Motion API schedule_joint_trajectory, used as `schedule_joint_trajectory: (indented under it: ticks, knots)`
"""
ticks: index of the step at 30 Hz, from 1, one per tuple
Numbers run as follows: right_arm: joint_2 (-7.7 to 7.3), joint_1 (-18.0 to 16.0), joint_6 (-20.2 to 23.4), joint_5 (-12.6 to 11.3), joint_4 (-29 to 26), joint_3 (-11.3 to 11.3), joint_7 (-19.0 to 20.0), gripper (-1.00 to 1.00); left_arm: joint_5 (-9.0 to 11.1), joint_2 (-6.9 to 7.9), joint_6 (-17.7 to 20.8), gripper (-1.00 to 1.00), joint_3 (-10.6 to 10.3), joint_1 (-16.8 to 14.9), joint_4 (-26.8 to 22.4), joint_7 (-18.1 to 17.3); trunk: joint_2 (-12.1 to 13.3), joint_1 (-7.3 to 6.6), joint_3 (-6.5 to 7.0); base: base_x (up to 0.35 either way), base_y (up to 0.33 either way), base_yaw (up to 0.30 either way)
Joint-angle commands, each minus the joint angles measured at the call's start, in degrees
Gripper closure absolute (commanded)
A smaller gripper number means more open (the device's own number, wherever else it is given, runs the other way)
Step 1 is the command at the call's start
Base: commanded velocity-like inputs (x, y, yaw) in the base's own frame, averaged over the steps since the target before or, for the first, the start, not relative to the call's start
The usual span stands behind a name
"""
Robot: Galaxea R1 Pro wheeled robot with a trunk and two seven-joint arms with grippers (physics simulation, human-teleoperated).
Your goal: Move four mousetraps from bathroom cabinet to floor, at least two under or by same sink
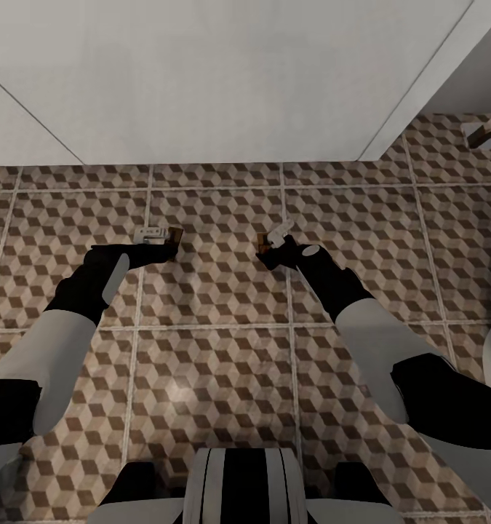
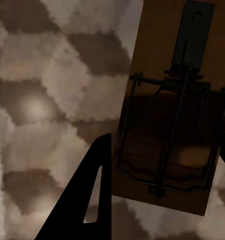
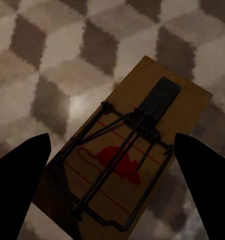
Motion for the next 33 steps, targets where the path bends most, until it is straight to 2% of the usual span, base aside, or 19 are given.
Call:
schedule_joint_trajectory:
  ticks: [1,33]
  knots:
    - [0.0,0.0,0.2,0.6,-0.1,0.0,0.3,1.0,0.5,0.06,0.3,1.0,-0.2,0.0,-0.1,0.3,0.0,-0.01,-0.03,0.004,0.0,0.0]
    - [-0.01,0.0,0.5,0.6,0.0,0.0,0.3,1.0,0.5,0.04,0.3,1.0,-0.2,0.0,0.0,0.4,0.0,-0.01,-0.03,0.0,0.0,0.0]
